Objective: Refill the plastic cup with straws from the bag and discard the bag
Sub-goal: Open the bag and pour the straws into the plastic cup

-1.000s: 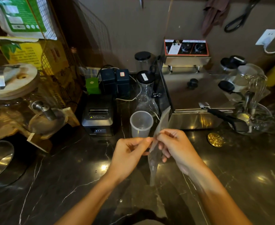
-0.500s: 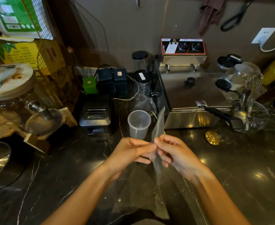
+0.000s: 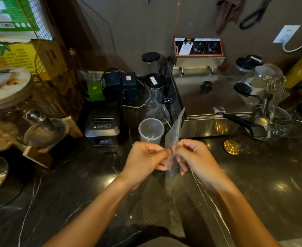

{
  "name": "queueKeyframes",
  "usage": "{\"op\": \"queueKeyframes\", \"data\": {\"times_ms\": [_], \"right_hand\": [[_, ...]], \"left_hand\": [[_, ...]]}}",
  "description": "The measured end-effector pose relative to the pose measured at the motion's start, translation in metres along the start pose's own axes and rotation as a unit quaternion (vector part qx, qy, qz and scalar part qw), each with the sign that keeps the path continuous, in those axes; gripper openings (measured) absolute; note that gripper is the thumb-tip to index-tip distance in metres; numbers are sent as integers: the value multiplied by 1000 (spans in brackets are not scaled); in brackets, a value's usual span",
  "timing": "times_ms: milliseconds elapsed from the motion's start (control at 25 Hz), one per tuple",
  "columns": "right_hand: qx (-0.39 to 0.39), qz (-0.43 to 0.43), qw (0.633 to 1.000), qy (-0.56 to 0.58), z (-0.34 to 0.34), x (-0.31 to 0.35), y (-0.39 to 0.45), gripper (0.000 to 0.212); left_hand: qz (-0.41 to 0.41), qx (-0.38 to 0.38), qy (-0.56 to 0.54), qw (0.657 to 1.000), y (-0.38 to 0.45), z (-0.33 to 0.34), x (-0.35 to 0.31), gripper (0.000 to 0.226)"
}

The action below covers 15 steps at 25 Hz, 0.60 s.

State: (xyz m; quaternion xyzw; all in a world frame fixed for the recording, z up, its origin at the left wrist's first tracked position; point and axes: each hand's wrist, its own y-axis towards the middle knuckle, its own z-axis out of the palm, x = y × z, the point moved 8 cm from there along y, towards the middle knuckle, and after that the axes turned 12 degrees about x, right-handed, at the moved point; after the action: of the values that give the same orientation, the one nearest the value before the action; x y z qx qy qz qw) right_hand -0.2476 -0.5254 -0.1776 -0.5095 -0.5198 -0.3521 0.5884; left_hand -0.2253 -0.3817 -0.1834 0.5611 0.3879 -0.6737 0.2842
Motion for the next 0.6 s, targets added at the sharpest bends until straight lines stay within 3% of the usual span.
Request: {"op": "queueKeyframes", "data": {"times_ms": [160,360,480,560,600], "right_hand": [[-44,49,997,-40,-16,-2,-6,26],[-115,160,969,-149,-26,-10,-4,15],[-159,132,948,-242,-39,5,4,17],[-147,109,942,-282,-39,10,8,22],[-136,100,942,-289,-37,11,9,24]], "left_hand": [[11,-95,42,995,-6,-24,-1,23],[20,-56,114,992,-7,-15,-1,19],[5,-33,159,987,-7,-6,0,15],[1,-27,197,980,-4,-5,-5,3],[2,-32,231,973,1,-6,-11,8]]}}
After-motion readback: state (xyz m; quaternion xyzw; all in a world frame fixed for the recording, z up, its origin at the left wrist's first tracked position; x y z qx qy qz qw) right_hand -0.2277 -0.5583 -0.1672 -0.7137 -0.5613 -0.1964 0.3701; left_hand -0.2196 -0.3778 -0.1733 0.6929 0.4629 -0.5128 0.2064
